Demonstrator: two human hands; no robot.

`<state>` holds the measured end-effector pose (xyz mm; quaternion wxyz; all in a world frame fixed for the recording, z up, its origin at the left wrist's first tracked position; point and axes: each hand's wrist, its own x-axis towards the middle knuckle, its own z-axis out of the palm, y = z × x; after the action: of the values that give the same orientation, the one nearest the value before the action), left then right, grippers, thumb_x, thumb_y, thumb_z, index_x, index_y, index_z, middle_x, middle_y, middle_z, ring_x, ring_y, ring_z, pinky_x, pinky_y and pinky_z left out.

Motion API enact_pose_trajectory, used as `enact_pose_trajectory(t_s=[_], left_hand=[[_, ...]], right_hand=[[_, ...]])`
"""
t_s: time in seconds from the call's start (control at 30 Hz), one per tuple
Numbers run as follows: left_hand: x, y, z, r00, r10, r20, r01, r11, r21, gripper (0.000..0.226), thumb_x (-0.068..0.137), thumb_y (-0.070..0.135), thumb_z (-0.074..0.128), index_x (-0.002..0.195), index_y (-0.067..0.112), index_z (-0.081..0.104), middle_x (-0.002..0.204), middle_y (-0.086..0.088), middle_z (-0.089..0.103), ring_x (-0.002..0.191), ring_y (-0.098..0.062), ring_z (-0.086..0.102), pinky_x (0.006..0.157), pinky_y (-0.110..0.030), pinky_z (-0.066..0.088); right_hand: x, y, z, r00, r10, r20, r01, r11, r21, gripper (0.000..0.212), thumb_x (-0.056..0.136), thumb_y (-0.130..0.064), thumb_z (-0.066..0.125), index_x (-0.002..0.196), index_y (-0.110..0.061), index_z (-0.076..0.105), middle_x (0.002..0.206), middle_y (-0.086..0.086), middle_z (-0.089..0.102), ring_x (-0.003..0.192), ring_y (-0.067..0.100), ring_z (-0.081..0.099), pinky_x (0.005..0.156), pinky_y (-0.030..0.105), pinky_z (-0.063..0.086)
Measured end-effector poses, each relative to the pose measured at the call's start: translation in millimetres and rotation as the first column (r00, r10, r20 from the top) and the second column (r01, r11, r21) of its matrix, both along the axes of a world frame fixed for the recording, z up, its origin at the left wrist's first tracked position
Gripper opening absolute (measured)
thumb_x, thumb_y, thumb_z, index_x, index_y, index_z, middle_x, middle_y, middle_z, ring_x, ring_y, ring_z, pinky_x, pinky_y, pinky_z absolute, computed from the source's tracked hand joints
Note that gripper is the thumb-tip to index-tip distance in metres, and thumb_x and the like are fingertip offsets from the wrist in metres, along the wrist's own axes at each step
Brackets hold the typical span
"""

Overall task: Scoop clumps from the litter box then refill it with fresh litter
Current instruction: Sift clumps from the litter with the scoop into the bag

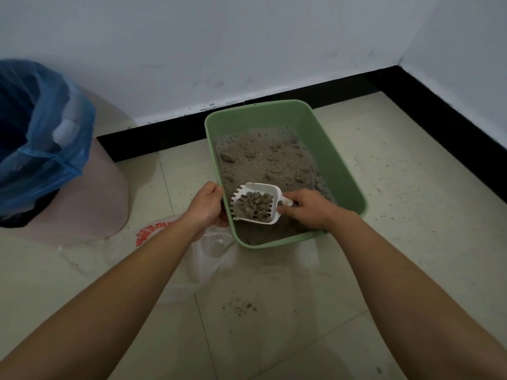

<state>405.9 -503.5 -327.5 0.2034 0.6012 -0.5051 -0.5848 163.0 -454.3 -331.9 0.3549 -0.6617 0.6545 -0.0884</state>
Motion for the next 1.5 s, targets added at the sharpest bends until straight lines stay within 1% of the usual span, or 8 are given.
enact_pose_trajectory(t_s=[0.3, 0.43, 0.83, 0.93, 1.1, 1.23, 1.33, 1.5], left_hand=[[4.7, 0.5, 3.1, 1.0, 0.01, -0.01, -0.009, 1.0, 0.023, 0.022, 0.105, 0.019, 0.034, 0.102, 0.006, 0.051, 0.085, -0.016, 0.062, 0.066, -0.026, 0.061, 0.06, -0.035, 0.051], [5.9, -0.6, 2.8, 1.0, 0.015, 0.017, -0.015, 1.0, 0.015, 0.022, 0.104, 0.017, 0.035, 0.105, 0.004, 0.052, 0.085, -0.015, 0.064, 0.068, -0.025, 0.063, 0.058, -0.033, 0.051], [14.0, -1.7, 8.1, 0.996, -0.032, 0.084, 0.035, 0.999, -0.037, 0.024, 0.092, -0.003, 0.042, 0.096, 0.01, 0.061, 0.089, -0.009, 0.066, 0.079, -0.02, 0.061, 0.06, -0.029, 0.047], [26.3, -6.5, 10.1, 0.983, -0.086, 0.163, 0.106, 0.986, -0.125, 0.034, 0.095, -0.004, 0.038, 0.11, 0.011, 0.065, 0.102, -0.008, 0.065, 0.093, -0.018, 0.057, 0.067, -0.027, 0.045], [55.7, -19.8, 7.9, 0.873, -0.213, 0.439, 0.342, 0.909, -0.239, 0.052, 0.089, -0.006, 0.036, 0.13, 0.019, 0.058, 0.126, 0.002, 0.053, 0.111, -0.021, 0.053, 0.064, -0.032, 0.055], [82.4, -27.0, 2.0, 0.551, -0.43, 0.715, 0.576, 0.816, 0.048, 0.063, 0.085, 0.005, 0.049, 0.144, 0.025, 0.039, 0.148, -0.005, 0.04, 0.133, -0.027, 0.041, 0.106, -0.047, 0.04], [99.1, -21.9, -3.3, 0.378, -0.493, 0.784, 0.576, 0.788, 0.219, 0.07, 0.085, 0.022, 0.06, 0.148, 0.028, 0.03, 0.148, -0.003, 0.04, 0.128, -0.027, 0.046, 0.1, -0.043, 0.045], [119.6, -13.9, -12.7, 0.54, -0.206, 0.816, 0.434, 0.899, -0.06, 0.023, 0.087, 0.021, 0.062, 0.11, 0.021, 0.067, 0.109, -0.003, 0.069, 0.093, -0.023, 0.063, 0.074, -0.03, 0.052]], right_hand=[[-0.3, -1.7, 3.1, 0.992, -0.122, -0.042, 0.112, 0.975, -0.191, 0.029, 0.099, -0.037, 0.052, 0.119, -0.022, 0.068, 0.083, 0.003, 0.066, 0.072, 0.015, 0.058, 0.066, 0.032, 0.046], [5.2, -2.6, 0.6, 0.99, 0.002, -0.138, -0.021, 0.991, -0.134, 0.027, 0.098, -0.035, 0.053, 0.117, -0.022, 0.068, 0.095, 0.006, 0.07, 0.084, 0.023, 0.063, 0.075, 0.035, 0.051], [7.3, -1.5, -4.5, 0.993, -0.11, -0.032, 0.103, 0.98, -0.168, 0.033, 0.096, -0.04, 0.053, 0.123, -0.025, 0.066, 0.101, 0.005, 0.072, 0.087, 0.023, 0.064, 0.08, 0.041, 0.054], [10.8, -0.5, -4.1, 0.989, -0.146, 0.014, 0.146, 0.971, -0.188, 0.033, 0.096, -0.039, 0.054, 0.122, -0.024, 0.066, 0.097, 0.005, 0.072, 0.085, 0.023, 0.064, 0.08, 0.041, 0.054], [9.8, -0.7, -2.7, 0.981, -0.189, 0.044, 0.194, 0.963, -0.185, 0.03, 0.096, -0.039, 0.056, 0.12, -0.026, 0.067, 0.093, 0.001, 0.07, 0.084, 0.022, 0.063, 0.077, 0.037, 0.052], [12.2, 0.5, -2.0, 0.986, -0.165, 0.015, 0.165, 0.969, -0.185, 0.03, 0.096, -0.039, 0.056, 0.122, -0.028, 0.066, 0.089, 0.0, 0.069, 0.081, 0.02, 0.062, 0.075, 0.036, 0.051], [14.2, 0.8, -3.4, 0.982, -0.184, 0.047, 0.19, 0.965, -0.183, 0.027, 0.097, -0.04, 0.055, 0.116, -0.026, 0.068, 0.087, 0.001, 0.069, 0.08, 0.021, 0.062, 0.076, 0.038, 0.051], [15.1, 0.8, -2.6, 0.979, -0.202, 0.031, 0.204, 0.963, -0.179, 0.026, 0.096, -0.041, 0.056, 0.114, -0.027, 0.069, 0.083, -0.002, 0.068, 0.078, 0.02, 0.062, 0.075, 0.039, 0.052]])
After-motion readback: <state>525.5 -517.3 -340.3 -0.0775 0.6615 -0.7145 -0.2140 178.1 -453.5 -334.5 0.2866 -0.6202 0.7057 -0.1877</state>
